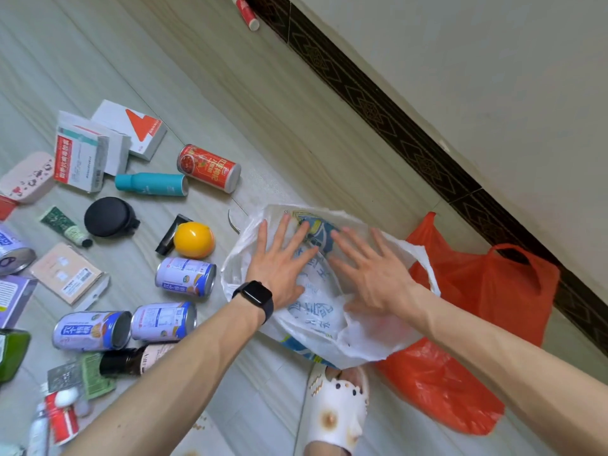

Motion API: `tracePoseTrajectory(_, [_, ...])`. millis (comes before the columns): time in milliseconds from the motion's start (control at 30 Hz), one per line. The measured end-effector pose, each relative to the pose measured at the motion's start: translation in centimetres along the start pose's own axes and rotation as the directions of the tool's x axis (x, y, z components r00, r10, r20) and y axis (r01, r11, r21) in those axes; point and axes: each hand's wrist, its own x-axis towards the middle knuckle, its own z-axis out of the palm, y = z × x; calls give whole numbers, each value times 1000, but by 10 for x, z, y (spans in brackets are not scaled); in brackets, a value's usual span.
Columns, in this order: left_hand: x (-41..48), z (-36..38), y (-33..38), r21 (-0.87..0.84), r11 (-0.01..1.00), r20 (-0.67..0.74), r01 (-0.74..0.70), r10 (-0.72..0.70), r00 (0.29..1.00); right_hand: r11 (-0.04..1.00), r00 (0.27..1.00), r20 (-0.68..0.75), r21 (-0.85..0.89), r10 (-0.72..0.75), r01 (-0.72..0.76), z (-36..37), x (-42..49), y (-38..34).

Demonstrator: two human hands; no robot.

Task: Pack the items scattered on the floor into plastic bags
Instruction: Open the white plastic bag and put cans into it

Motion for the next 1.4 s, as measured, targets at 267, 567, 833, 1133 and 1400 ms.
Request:
tracePoseTrajectory(267, [-14,28,-41,21,997,97,-79,77,992,964,931,290,82,221,-254,25,8,45])
tracePoseTrajectory(567, [31,-12,-20,187,952,-223,-243,282,933,945,954,-160,252,252,-207,-24,13,-4])
tracePoseTrajectory(833, [60,-12,-54,96,995,97,-3,-6,995,978,922,371,126,109,-166,1,-41,-13])
tracePoseTrajectory(1133, [31,-23,-33,-91,991,-103,-93,83,991,967,983,52,181,175,-182,-24,-34,11])
tracePoseTrajectory(1400, [-15,7,-9,-50,998,107,24,-19,994,982,983,-39,75,178,-175,-7,25,37])
